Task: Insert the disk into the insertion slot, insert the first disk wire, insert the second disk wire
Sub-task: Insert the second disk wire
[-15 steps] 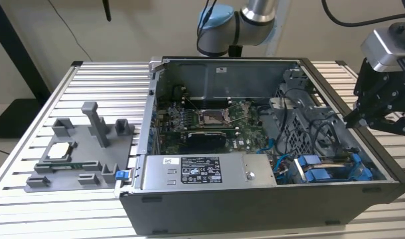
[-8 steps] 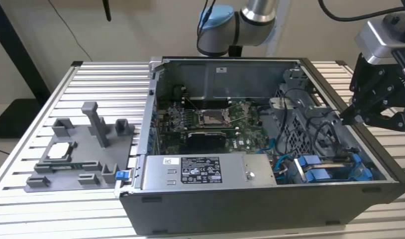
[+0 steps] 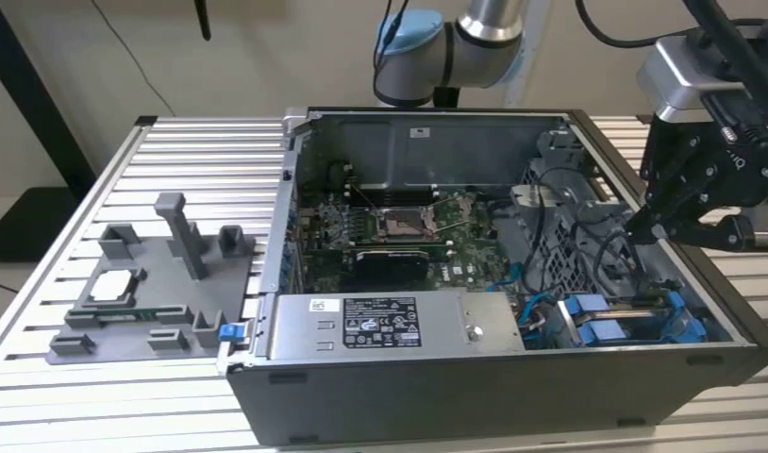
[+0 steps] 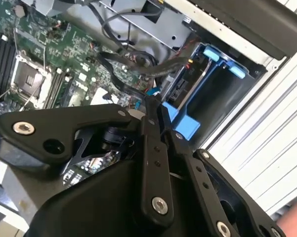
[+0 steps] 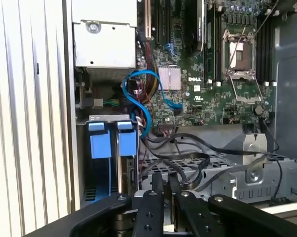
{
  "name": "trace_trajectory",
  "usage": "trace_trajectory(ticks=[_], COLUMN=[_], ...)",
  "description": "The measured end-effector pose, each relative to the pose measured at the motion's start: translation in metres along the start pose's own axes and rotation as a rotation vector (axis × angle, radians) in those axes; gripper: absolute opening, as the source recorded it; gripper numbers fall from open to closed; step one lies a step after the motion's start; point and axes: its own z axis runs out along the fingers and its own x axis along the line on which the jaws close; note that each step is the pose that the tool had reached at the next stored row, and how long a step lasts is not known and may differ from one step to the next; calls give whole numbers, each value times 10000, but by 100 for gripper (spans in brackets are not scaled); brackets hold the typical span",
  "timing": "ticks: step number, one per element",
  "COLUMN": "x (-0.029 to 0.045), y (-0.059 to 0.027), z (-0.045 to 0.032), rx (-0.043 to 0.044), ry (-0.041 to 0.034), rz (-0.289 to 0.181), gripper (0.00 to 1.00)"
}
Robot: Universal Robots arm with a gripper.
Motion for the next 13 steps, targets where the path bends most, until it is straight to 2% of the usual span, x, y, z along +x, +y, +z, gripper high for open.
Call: trace_trajectory(ticks=[7,11,13], x=[-63,-88,-101], y=[13,15,16], z=[51,85,105], rx=[30,46,53], ry=[698,1056,1210], rz=[-6,-8,-10], gripper=[0,0,0])
